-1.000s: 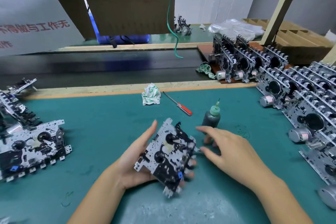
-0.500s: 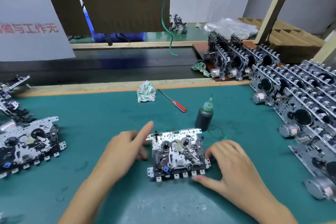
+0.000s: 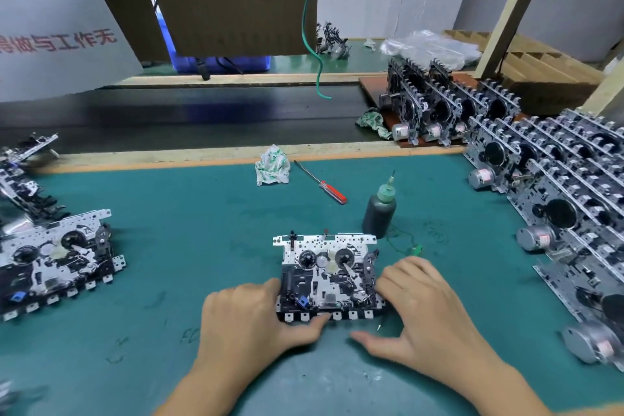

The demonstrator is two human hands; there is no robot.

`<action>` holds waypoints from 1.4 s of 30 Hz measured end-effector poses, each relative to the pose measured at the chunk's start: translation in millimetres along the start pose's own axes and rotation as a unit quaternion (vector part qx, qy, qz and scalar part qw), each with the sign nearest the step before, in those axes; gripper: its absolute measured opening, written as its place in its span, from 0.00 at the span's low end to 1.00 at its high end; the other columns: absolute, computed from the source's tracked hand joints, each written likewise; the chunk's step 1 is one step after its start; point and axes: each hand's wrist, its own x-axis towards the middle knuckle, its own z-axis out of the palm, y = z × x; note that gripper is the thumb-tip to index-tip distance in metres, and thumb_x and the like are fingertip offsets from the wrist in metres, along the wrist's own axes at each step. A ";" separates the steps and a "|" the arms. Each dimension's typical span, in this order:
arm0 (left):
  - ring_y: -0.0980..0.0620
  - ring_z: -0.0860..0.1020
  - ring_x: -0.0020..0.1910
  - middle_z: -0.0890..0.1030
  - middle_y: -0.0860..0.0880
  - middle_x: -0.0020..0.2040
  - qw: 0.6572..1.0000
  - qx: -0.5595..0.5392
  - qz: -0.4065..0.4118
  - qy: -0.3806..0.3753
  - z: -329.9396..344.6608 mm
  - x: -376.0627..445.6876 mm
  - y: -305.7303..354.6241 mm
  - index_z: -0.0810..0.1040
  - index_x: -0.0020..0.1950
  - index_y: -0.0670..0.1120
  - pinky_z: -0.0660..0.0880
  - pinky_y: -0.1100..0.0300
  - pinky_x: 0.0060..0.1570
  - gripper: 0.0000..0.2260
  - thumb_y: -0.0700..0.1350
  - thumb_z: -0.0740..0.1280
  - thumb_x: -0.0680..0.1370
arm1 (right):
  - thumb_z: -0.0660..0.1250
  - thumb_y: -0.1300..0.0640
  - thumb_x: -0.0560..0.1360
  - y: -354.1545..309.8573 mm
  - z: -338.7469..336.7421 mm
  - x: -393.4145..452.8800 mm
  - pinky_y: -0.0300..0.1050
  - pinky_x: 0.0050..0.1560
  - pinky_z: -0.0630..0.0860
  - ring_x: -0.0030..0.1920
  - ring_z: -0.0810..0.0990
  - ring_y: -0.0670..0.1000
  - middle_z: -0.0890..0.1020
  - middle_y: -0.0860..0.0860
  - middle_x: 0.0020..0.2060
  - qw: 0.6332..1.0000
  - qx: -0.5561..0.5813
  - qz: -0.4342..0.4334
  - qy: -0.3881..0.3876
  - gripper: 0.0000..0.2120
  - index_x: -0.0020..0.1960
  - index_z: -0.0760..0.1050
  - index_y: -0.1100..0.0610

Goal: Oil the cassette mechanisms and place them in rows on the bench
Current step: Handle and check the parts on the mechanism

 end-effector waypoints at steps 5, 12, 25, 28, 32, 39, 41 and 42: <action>0.58 0.65 0.18 0.66 0.56 0.19 0.991 -0.058 0.112 -0.052 -6.0 2.8 -20.3 0.57 0.29 0.57 0.58 0.69 0.21 0.24 0.75 0.60 0.61 | 0.61 0.36 0.70 0.3 4.2 -1.7 0.43 0.48 0.67 0.32 0.73 0.52 0.73 0.46 0.27 0.999 -0.028 0.013 0.039 0.24 0.30 0.72 0.56; 0.48 0.67 0.17 0.66 0.51 0.17 0.993 -0.025 0.118 0.001 2.5 5.5 -18.9 0.66 0.25 0.45 0.61 0.67 0.18 0.24 0.64 0.61 0.67 | 0.66 0.34 0.66 6.3 2.0 -2.9 0.43 0.51 0.68 0.33 0.70 0.50 0.70 0.46 0.29 1.000 0.021 -0.004 0.013 0.24 0.31 0.70 0.56; 0.48 0.68 0.15 0.67 0.50 0.16 0.999 -0.013 0.037 0.017 6.3 2.3 -3.8 0.68 0.23 0.46 0.57 0.65 0.20 0.26 0.70 0.60 0.62 | 0.66 0.34 0.66 6.7 3.9 -2.9 0.44 0.50 0.68 0.34 0.73 0.51 0.72 0.46 0.29 0.999 0.034 -0.005 0.022 0.24 0.30 0.72 0.57; 0.50 0.68 0.16 0.67 0.52 0.17 0.995 -0.029 0.094 -0.004 1.9 4.7 -14.2 0.66 0.25 0.47 0.58 0.66 0.19 0.27 0.72 0.60 0.63 | 0.66 0.36 0.67 5.8 4.4 -4.0 0.44 0.49 0.68 0.34 0.73 0.51 0.72 0.46 0.28 0.999 0.037 -0.002 0.037 0.23 0.29 0.71 0.56; 0.55 0.66 0.18 0.68 0.53 0.18 0.985 -0.060 0.156 -0.045 -2.7 4.6 -26.0 0.63 0.27 0.49 0.61 0.66 0.20 0.25 0.70 0.63 0.64 | 0.63 0.38 0.67 3.5 5.8 -4.2 0.42 0.47 0.67 0.35 0.73 0.50 0.72 0.45 0.27 0.999 0.010 0.013 0.050 0.22 0.28 0.69 0.55; 0.48 0.65 0.17 0.64 0.50 0.17 0.992 -0.025 0.126 0.005 3.1 2.3 -22.1 0.66 0.25 0.44 0.59 0.66 0.18 0.24 0.64 0.62 0.67 | 0.67 0.35 0.65 6.7 3.8 -5.2 0.44 0.48 0.68 0.33 0.71 0.51 0.71 0.47 0.27 0.997 0.072 0.006 0.027 0.25 0.29 0.68 0.56; 0.49 0.68 0.17 0.67 0.51 0.17 0.991 -0.021 0.131 -0.006 2.9 2.0 -22.6 0.68 0.25 0.45 0.62 0.66 0.17 0.24 0.65 0.61 0.68 | 0.67 0.33 0.64 7.9 3.1 -5.5 0.43 0.50 0.68 0.34 0.72 0.50 0.71 0.46 0.28 0.997 0.068 0.000 0.020 0.26 0.29 0.69 0.56; 0.50 0.69 0.17 0.68 0.52 0.18 0.990 -0.017 0.137 -0.012 2.5 2.1 -22.9 0.69 0.26 0.45 0.62 0.67 0.17 0.24 0.65 0.61 0.68 | 0.67 0.33 0.64 8.2 3.0 -5.3 0.43 0.50 0.68 0.34 0.72 0.50 0.71 0.46 0.27 0.998 0.065 -0.002 0.020 0.25 0.28 0.69 0.55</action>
